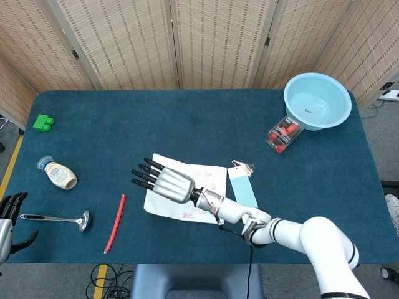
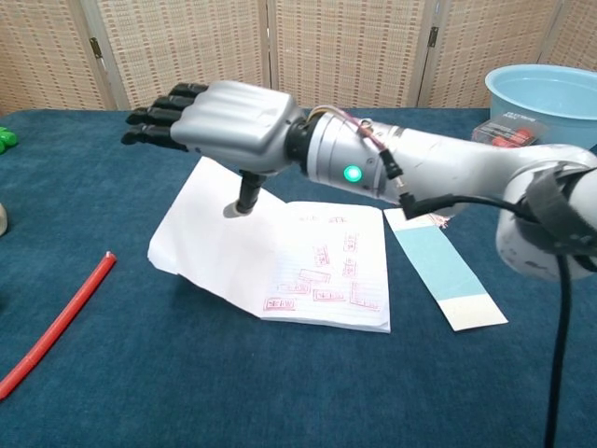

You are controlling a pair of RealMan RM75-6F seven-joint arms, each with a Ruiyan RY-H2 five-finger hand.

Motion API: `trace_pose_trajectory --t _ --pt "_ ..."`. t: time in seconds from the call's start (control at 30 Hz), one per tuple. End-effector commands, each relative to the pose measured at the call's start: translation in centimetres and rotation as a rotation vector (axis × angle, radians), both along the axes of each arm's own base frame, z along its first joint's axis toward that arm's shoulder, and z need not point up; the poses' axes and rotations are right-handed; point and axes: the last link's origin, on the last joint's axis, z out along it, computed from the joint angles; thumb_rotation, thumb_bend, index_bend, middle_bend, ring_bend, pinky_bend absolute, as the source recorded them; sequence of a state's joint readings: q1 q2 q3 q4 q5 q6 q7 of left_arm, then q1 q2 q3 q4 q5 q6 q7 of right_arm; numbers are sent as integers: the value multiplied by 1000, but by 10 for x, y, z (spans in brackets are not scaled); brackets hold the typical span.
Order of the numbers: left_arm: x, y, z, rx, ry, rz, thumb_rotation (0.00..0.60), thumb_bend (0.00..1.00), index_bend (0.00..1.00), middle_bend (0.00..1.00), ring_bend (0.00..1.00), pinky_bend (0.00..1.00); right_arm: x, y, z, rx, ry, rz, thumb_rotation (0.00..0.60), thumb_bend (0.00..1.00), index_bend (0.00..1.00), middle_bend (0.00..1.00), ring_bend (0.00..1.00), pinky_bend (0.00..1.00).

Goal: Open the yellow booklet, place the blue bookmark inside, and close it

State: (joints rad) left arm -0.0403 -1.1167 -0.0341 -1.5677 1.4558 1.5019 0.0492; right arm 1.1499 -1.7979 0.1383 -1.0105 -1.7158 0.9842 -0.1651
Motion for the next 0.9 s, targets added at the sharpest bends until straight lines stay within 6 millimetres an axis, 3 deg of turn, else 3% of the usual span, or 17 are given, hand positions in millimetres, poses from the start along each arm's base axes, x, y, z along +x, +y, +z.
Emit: trace_pose_trajectory --t 0.03,0.17,0.33,0.43,0.57,0.9 --pt "0 0 -1 0 -2 -3 600 264 91 124 107 160 -31 0 32 -17 10 -17 600 85 0 44 0 0" --pt "3 2 -4 -10 -5 -11 600 264 91 124 107 160 -70 6 67 -31 55 -43 600 118 23 122 19 60" --pt "8 4 -7 -19 -8 -28 600 264 91 124 107 160 -116 17 94 -28 136 -75 600 179 197 194 73 126" --pt "13 6 -8 -22 -11 -43 600 264 91 124 107 160 -150 28 98 -6 202 -126 600 189 234 195 74 127" --pt "18 8 -8 -30 -9 -53 600 264 91 124 107 160 -177 39 98 14 244 -153 600 189 237 195 74 127" --pt "25 7 -10 -41 -14 -59 600 264 91 124 107 159 -217 48 101 6 317 -168 600 110 258 195 74 127"
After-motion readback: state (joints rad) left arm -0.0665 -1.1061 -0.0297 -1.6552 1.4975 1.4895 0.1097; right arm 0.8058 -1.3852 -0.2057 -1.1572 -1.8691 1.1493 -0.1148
